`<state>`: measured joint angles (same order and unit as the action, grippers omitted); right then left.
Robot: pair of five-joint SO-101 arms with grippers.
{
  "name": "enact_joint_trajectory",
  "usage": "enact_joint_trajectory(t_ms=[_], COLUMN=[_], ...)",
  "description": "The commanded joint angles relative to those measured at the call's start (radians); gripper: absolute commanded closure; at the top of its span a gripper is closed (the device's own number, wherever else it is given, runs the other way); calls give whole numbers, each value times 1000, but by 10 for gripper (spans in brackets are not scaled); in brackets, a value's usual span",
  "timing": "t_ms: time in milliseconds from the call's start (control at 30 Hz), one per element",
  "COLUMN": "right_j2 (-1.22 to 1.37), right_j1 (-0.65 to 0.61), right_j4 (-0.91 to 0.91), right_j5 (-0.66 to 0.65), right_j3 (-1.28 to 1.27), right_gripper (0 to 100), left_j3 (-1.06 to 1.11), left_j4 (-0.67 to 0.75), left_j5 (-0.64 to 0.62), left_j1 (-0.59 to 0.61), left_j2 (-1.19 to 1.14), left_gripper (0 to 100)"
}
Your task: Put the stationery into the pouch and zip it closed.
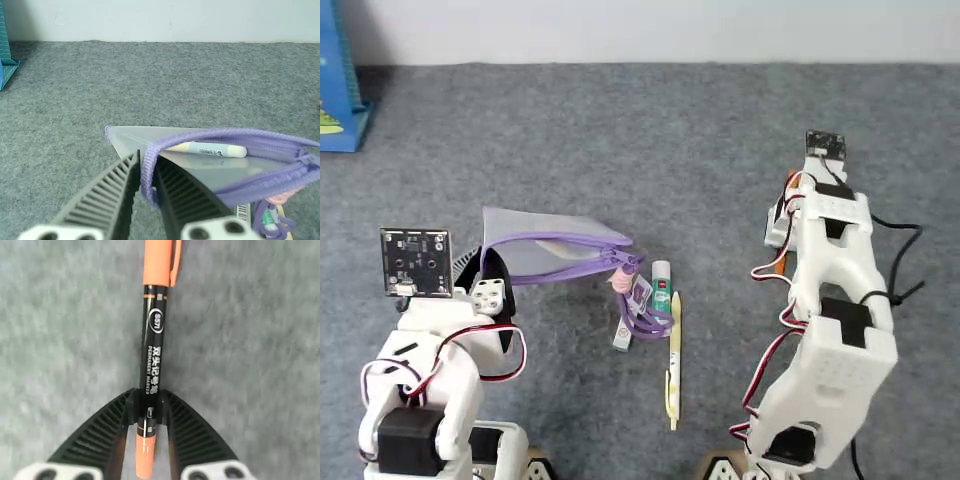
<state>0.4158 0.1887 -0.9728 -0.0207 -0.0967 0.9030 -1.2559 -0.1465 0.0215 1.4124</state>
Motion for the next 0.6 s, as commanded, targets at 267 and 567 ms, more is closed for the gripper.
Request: enact_joint_trajectory(t_ms=[267, 567], right_j2=[-229, -246], right_j1=[-33, -85], right_j4=[-568, -812], right_j5=[-284, -325], right_j3=[31, 3], right_gripper=[991, 981], left_j3=[-7, -7], left_j4=[5, 3], left_j5=[-8, -6], left_j1=[2, 2], left_j2=[3, 3], left_gripper=[989, 989])
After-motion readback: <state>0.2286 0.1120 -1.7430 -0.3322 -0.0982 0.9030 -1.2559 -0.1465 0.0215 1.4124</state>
